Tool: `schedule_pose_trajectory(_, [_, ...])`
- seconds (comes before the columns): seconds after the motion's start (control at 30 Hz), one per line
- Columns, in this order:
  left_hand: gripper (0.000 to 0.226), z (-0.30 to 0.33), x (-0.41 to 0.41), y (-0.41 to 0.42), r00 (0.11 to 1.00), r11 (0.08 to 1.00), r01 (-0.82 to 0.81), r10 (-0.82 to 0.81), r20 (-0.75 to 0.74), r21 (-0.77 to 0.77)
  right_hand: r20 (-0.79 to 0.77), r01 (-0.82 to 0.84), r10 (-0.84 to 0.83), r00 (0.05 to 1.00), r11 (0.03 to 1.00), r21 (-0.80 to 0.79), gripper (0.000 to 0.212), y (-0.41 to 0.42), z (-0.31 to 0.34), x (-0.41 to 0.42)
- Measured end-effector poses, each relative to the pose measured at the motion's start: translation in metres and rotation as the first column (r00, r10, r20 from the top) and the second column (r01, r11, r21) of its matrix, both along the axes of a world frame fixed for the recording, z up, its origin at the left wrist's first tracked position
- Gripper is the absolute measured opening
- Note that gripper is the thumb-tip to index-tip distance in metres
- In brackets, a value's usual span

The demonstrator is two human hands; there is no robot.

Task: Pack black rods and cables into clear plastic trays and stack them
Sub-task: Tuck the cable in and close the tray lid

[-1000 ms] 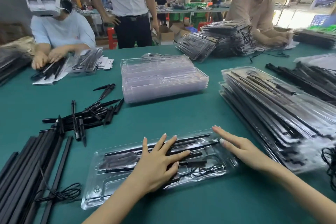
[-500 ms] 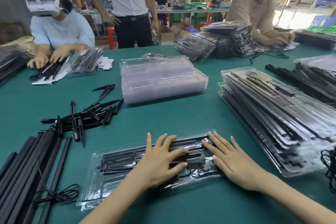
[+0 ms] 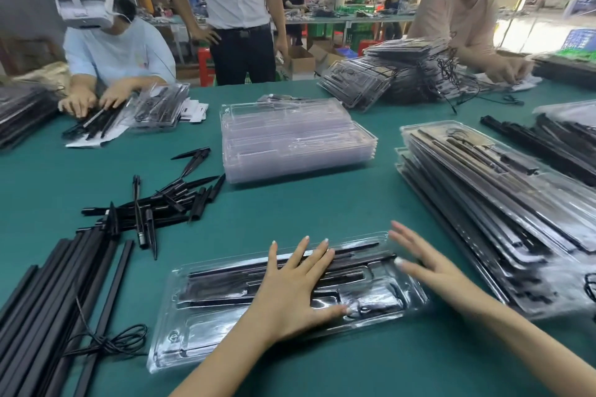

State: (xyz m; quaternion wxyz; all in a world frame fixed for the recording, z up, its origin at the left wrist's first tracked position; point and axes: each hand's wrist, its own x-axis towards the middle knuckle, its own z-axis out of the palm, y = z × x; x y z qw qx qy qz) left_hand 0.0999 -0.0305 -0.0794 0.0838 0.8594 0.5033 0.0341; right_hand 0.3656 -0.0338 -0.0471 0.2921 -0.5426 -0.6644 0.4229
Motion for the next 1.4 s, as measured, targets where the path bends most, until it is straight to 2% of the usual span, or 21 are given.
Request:
schedule_pose_trajectory(0.03, [0.096,0.000,0.000,0.000,1.000,1.000,0.001,-0.001,0.005,-0.003,-0.122,0.147,-0.144,0.982,0.989,0.016,0.046,-0.002,0.003,0.002])
schedule_pose_trajectory(0.07, [0.095,0.001,0.000,0.000,1.000,1.000,0.002,-0.002,0.008,-0.003,-0.098,0.260,-0.253,0.963,0.963,0.066,0.032,-0.003,0.004,0.006])
schedule_pose_trajectory(0.1, [0.094,0.001,0.000,0.000,1.000,1.000,0.003,-0.003,0.009,-0.001,0.017,0.307,-0.310,0.951,0.946,0.108,0.021,-0.004,0.004,0.012])
schedule_pose_trajectory(0.13, [0.094,0.001,0.000,0.000,1.000,1.000,0.004,-0.004,0.009,0.000,0.166,0.278,-0.294,0.941,0.954,0.114,0.022,-0.006,0.004,0.019])
schedule_pose_trajectory(0.17, [0.093,0.001,0.000,0.000,1.000,1.000,0.004,-0.004,0.006,-0.001,0.305,0.212,-0.221,0.926,0.975,0.065,0.029,-0.009,0.004,0.025])
schedule_pose_trajectory(0.2, [0.092,0.002,0.000,0.001,1.000,1.000,0.005,-0.005,-0.001,-0.003,0.381,0.161,-0.140,0.914,0.987,-0.025,0.034,-0.013,0.003,0.029])
schedule_pose_trajectory(0.27, [0.092,0.002,0.000,0.001,1.000,1.000,0.009,-0.009,-0.017,-0.005,0.367,0.147,-0.077,0.927,0.975,-0.165,0.045,-0.016,0.004,0.033])
schedule_pose_trajectory(0.37, [0.092,0.002,0.001,0.000,1.000,1.000,0.004,-0.004,-0.016,-0.001,0.323,0.188,-0.103,0.941,0.951,-0.247,0.057,-0.012,0.005,0.031])
schedule_pose_trajectory(0.5, [0.092,0.002,0.001,0.000,1.000,1.000,0.004,-0.004,-0.012,0.001,0.395,0.142,0.002,0.919,0.931,-0.336,0.051,-0.001,0.011,0.025])
schedule_pose_trajectory(0.77, [0.089,0.004,0.001,-0.003,1.000,1.000,0.011,-0.011,-0.016,0.016,0.495,0.130,0.099,0.863,0.904,-0.408,0.045,0.007,0.019,0.019])
schedule_pose_trajectory(0.9, [0.088,0.004,0.001,-0.003,1.000,1.000,0.010,-0.010,-0.005,0.015,0.496,0.170,0.037,0.868,0.915,-0.366,0.047,0.009,0.018,0.017])
schedule_pose_trajectory(1.03, [0.087,0.005,0.001,-0.003,1.000,1.000,0.015,-0.015,0.005,0.022,0.710,0.102,0.052,0.703,0.980,-0.172,0.037,0.020,0.023,0.016])
schedule_pose_trajectory(1.1, [0.086,0.005,0.001,-0.003,1.000,1.000,0.015,-0.015,0.006,0.023,0.759,0.030,0.132,0.637,0.980,-0.196,0.046,0.030,0.032,0.014])
schedule_pose_trajectory(1.13, [0.086,0.005,0.001,-0.003,1.000,1.000,0.014,-0.015,0.007,0.024,0.798,-0.034,0.194,0.571,0.976,-0.213,0.056,0.036,0.037,0.011])
schedule_pose_trajectory(1.2, [0.087,0.005,0.001,-0.003,1.000,1.000,0.012,-0.012,0.013,0.028,0.895,-0.236,0.290,0.339,0.947,-0.218,0.076,0.051,0.049,0.001])
schedule_pose_trajectory(1.27, [0.088,0.004,0.001,-0.003,1.000,0.999,0.014,-0.014,0.015,0.030,0.956,-0.448,0.279,0.087,0.868,-0.213,0.090,0.063,0.056,-0.013])
schedule_pose_trajectory(1.3, [0.088,0.004,0.001,-0.004,1.000,0.999,0.015,-0.015,0.014,0.030,0.963,-0.514,0.270,0.013,0.827,-0.226,0.096,0.068,0.058,-0.018])
schedule_pose_trajectory(1.33, [0.088,0.004,0.001,-0.004,1.000,0.999,0.014,-0.014,0.014,0.031,0.961,-0.555,0.276,-0.019,0.797,-0.240,0.100,0.072,0.058,-0.023])
schedule_pose_trajectory(1.4, [0.089,0.003,0.001,-0.004,1.000,0.999,0.013,-0.014,0.016,0.033,0.954,-0.601,0.301,-0.018,0.759,-0.250,0.110,0.076,0.055,-0.028])
